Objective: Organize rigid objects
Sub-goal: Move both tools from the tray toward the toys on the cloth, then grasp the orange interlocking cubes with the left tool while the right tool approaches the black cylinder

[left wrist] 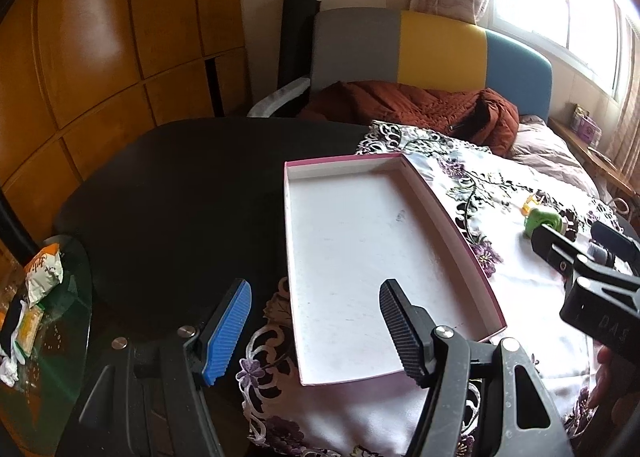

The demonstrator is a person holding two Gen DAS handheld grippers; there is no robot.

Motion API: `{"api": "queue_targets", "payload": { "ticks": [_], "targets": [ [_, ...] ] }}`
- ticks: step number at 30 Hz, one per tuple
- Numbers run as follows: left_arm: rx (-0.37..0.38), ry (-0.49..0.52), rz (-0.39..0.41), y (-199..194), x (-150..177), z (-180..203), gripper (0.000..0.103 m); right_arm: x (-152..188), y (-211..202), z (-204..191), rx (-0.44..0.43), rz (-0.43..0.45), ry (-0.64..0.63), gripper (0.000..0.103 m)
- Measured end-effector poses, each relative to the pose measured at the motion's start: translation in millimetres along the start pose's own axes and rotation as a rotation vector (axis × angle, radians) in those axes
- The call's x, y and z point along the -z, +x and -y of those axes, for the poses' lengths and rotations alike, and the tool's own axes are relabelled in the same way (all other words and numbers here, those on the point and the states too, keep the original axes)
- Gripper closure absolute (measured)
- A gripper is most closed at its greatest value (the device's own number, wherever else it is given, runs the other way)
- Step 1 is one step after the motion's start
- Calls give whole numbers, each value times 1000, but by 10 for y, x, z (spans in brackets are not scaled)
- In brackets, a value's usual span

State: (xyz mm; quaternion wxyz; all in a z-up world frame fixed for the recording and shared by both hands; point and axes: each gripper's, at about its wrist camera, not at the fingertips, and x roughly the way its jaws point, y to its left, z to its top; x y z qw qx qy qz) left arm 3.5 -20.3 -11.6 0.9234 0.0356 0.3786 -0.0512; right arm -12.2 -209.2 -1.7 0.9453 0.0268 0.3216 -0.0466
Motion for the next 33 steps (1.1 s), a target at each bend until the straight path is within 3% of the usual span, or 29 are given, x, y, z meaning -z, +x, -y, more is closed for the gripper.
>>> {"api": "queue_targets", "payload": {
  "ticks": [7, 9, 12, 14, 26, 30, 33],
  "targets": [
    [36, 29, -12, 38, 9, 61, 35, -25, 22, 113, -12, -9, 19, 0],
    [93, 39, -21, 49, -1, 89, 35, -47, 27, 233, -11, -13, 45, 0],
    [235, 38, -48, 74, -12, 133, 34, -85, 30, 463, 16, -10, 77, 0],
    [270, 48, -57, 75, -16, 212, 34, -128, 41, 676, 51, -20, 95, 0],
    [278, 167, -61, 113, -22, 572, 34, -245, -74, 1989, 237, -5, 280, 0],
    [265, 233, -66, 157, -72, 748, 34, -142, -37, 2465, 302, -9, 364, 0],
    [302, 288, -56, 164, -149, 959, 34, 21, 20, 2749, 334, -20, 451, 0]
  ]
}}
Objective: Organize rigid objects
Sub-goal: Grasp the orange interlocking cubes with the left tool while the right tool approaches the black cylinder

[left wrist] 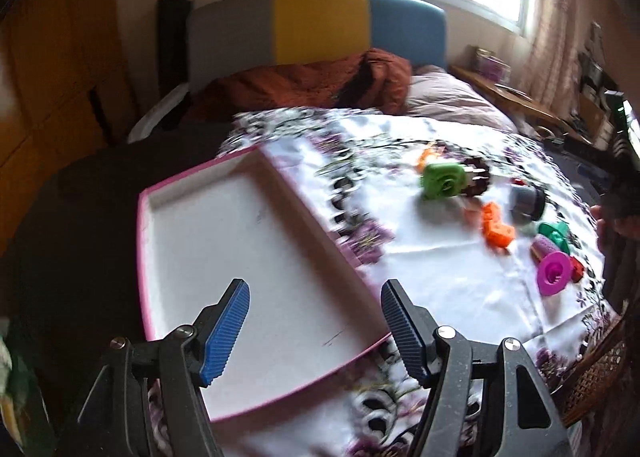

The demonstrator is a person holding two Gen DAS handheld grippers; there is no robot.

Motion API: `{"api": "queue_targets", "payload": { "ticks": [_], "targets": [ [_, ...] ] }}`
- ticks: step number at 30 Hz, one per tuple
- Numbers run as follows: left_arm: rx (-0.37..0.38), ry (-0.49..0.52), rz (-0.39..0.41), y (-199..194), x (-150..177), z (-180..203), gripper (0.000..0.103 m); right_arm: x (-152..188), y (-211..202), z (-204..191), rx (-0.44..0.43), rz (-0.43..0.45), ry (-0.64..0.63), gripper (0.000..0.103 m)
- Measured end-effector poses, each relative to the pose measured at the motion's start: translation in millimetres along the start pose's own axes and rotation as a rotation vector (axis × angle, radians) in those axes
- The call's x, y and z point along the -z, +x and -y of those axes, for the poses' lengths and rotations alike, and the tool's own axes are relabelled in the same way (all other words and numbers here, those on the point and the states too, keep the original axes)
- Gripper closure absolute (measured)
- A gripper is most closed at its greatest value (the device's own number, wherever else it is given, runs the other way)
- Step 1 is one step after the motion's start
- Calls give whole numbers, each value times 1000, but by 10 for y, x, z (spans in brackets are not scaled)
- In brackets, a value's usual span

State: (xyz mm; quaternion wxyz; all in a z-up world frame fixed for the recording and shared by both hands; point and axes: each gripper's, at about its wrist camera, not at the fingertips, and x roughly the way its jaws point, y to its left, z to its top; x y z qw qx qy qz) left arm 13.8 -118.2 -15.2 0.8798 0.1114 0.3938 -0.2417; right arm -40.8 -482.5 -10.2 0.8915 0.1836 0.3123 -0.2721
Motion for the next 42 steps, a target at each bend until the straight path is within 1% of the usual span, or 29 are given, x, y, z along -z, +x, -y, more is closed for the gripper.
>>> {"api": "queue_targets", "payload": {
  "ticks": [1, 3, 6, 8, 10, 12, 17, 21, 24, 26, 29, 32, 34, 36, 37, 41, 42],
  "targets": [
    [10, 28, 2, 29, -44, 85, 34, -8, 56, 109, 2, -25, 52, 0],
    [25, 77, 2, 87, -107, 245, 34, -30, 93, 314, -48, -31, 163, 0],
    [73, 132, -14, 195, -182, 498, 33, -24, 123, 469, -61, -44, 242, 0],
    [96, 155, -30, 265, -210, 650, 33, -20, 130, 506, -78, -48, 274, 0],
    [120, 177, -42, 319, -219, 779, 33, -22, 123, 517, -88, -45, 284, 0],
    [135, 200, -50, 376, -230, 901, 29, -24, 117, 508, -100, -43, 286, 0],
    [176, 224, -97, 555, -264, 1120, 28, -15, 139, 514, -126, -54, 295, 0],
    [225, 216, -150, 751, -323, 1243, 26, -13, 132, 551, -132, -49, 313, 0],
    [275, 180, -217, 928, -393, 1307, 26, -11, 133, 594, -135, -49, 337, 0],
    [311, 157, -245, 1015, -437, 1344, 26, -10, 134, 612, -138, -50, 350, 0],
    [349, 146, -275, 1128, -500, 1434, 27, -9, 150, 623, -145, -58, 359, 0],
    [384, 159, -295, 1224, -571, 1580, 28, -5, 157, 624, -149, -62, 363, 0],
    [388, 184, -290, 1284, -604, 1703, 28, -4, 147, 629, -146, -58, 367, 0],
    [390, 215, -291, 1347, -626, 1821, 35, -2, 133, 658, -139, -51, 378, 0],
    [388, 230, -289, 1384, -644, 1886, 36, -1, 131, 674, -138, -50, 386, 0],
    [361, 265, -297, 1562, -688, 2073, 37, 5, 137, 726, -135, -52, 413, 0],
    [348, 273, -301, 1634, -689, 2120, 41, 4, 136, 735, -134, -51, 417, 0]
  ]
}}
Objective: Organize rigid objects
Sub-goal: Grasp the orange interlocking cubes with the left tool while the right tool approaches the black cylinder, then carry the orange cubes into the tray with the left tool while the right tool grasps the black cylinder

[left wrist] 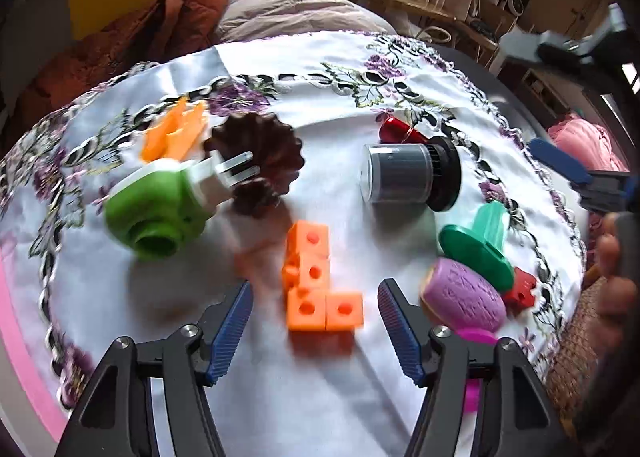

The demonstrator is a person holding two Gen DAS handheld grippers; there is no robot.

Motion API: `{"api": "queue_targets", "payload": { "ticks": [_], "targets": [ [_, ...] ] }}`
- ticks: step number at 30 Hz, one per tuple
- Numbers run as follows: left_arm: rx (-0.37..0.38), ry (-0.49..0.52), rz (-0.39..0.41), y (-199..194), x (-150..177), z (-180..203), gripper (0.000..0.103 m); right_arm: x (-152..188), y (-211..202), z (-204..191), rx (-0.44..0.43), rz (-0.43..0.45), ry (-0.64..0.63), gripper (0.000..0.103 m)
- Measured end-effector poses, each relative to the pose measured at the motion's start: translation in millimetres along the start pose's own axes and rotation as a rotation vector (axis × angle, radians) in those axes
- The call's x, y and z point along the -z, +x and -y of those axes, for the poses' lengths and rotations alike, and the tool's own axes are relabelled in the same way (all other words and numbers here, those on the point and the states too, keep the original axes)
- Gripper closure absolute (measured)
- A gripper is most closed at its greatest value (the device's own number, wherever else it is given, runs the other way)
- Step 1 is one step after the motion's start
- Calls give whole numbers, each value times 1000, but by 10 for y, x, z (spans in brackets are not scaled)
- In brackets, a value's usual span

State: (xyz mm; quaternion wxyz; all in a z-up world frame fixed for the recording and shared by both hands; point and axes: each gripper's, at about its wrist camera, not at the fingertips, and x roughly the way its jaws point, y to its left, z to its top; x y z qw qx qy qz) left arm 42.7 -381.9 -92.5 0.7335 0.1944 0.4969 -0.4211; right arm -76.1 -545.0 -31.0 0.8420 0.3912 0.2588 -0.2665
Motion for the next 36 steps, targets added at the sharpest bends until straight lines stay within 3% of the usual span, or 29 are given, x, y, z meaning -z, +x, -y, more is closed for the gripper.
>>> {"api": "queue_targets", "payload": {
  "ticks": [2, 6, 13, 22, 33, 36],
  "targets": [
    [-37, 7, -19, 135, -28, 1, 48, -10, -10, 12, 8, 8, 5, 0],
    [-90, 59, 56, 142, 47, 23, 60, -24, 3, 53, 27, 1, 23, 0],
    [-111, 33, 97, 8, 202, -92, 60, 55, 163, -70, 72, -76, -56, 0],
    [-176, 34, 177, -249, 752, -126, 60, 227, 393, -232, 107, -204, -164, 1],
    [-149, -4, 195, -256, 774, -177, 60, 374, 861, -436, 245, -326, -264, 6],
    [-147, -6, 201, -253, 788, -181, 60, 419, 995, -443, 290, -355, -295, 19]
  ]
}}
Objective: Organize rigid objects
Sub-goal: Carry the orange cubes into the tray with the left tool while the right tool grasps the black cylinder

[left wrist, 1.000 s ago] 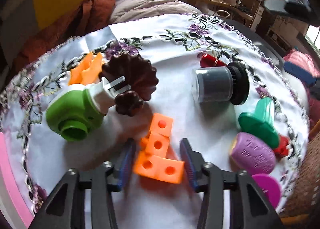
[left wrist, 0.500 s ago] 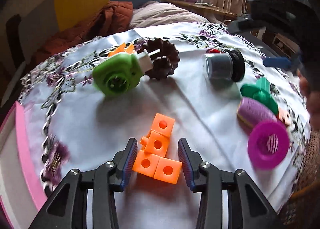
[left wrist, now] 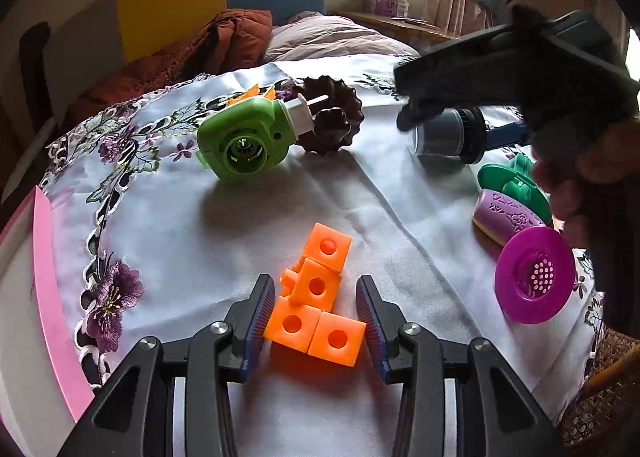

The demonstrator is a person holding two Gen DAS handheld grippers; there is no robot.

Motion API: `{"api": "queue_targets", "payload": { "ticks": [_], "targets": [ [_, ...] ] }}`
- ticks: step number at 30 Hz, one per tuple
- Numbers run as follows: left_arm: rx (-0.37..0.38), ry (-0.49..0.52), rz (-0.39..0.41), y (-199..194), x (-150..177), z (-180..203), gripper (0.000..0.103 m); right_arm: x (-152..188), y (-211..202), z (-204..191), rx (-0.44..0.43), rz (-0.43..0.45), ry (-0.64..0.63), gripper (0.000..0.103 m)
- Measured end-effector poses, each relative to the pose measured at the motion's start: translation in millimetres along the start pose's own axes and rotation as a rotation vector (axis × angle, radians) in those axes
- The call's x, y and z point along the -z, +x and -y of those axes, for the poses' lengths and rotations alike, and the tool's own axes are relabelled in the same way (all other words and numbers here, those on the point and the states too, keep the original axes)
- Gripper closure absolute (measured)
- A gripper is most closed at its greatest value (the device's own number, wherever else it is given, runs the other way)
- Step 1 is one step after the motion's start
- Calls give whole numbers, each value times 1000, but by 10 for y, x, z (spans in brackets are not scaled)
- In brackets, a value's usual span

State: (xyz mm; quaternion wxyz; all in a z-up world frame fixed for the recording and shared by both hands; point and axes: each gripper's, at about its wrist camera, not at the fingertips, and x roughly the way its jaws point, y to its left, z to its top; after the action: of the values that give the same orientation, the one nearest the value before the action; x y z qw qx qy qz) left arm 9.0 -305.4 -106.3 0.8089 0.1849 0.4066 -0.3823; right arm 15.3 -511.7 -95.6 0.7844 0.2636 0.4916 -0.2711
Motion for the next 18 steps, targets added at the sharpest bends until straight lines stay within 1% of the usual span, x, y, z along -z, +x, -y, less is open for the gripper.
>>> {"api": "queue_targets", "payload": {
  "ticks": [1, 5, 7, 9, 11, 13, 15, 17, 18],
  "targets": [
    [-1, -1, 2, 2, 3, 2, 60, -8, 39, -8, 10, -6, -11, 29],
    [-6, 5, 18, -6, 27, 12, 60, -26, 63, -45, 25, 12, -54, 31],
    [-6, -5, 17, -31, 33, 5, 61, 5, 4, -134, 38, 40, -109, 31],
    [-12, -13, 11, -71, 39, -1, 61, 50, -91, -289, 95, 107, -213, 31],
    [-6, -31, 15, -146, 63, -35, 61, 90, -170, -418, 130, 162, -286, 30],
    [-8, -39, 39, -282, 98, -69, 61, 137, -270, -523, 128, 214, -342, 30],
    [-10, -53, 67, -457, 120, -118, 61, 185, -385, -607, 148, 281, -391, 30],
    [-9, -61, 98, -623, 123, -169, 62, 191, -462, -650, 149, 321, -405, 31],
    [-8, -64, 117, -725, 128, -194, 63, 215, -527, -677, 148, 354, -416, 31]
  ]
}}
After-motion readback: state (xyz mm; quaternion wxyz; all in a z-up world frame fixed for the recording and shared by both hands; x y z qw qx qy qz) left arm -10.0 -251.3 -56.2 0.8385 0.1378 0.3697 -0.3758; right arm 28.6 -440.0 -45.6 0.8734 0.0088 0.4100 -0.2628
